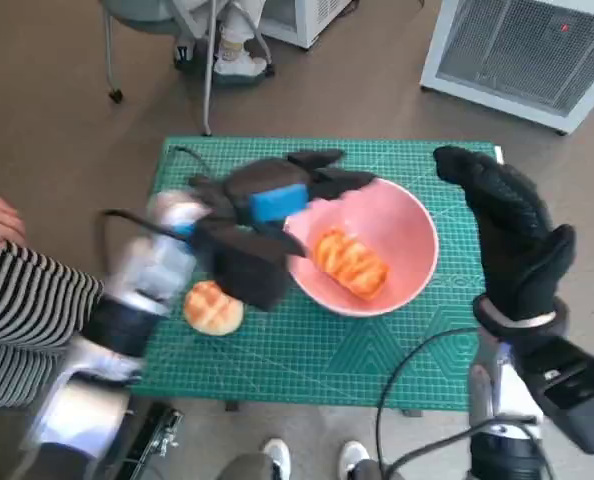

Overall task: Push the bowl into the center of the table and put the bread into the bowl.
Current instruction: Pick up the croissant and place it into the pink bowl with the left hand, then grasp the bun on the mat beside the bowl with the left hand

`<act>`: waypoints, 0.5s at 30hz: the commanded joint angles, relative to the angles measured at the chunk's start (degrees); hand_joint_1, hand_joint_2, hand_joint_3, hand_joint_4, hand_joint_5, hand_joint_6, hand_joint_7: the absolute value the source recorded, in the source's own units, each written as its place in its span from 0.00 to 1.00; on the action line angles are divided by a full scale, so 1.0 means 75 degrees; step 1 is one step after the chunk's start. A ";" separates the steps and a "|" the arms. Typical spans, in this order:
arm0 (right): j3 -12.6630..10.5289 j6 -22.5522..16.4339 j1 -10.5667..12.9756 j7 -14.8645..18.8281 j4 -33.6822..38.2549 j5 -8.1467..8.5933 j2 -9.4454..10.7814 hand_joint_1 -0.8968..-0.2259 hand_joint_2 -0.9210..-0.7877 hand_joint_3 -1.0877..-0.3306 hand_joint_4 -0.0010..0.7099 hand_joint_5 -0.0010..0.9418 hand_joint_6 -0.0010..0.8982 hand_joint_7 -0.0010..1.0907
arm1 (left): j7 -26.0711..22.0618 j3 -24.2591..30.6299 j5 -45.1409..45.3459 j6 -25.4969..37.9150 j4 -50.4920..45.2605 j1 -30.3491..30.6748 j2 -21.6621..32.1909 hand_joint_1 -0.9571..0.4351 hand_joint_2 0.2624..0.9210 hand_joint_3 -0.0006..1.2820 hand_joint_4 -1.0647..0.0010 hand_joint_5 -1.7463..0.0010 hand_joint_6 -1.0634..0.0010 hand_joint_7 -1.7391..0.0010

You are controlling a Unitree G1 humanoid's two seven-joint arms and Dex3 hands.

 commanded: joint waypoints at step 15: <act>0.0037 0.0089 0.0049 -0.0007 0.0046 0.0009 -0.0002 0.32 0.00 0.51 0.20 0.00 0.07 0.40 | -0.1740 0.1658 -0.1222 0.1226 -0.2785 0.1906 0.2501 0.77 0.73 0.00 0.93 0.99 0.81 0.99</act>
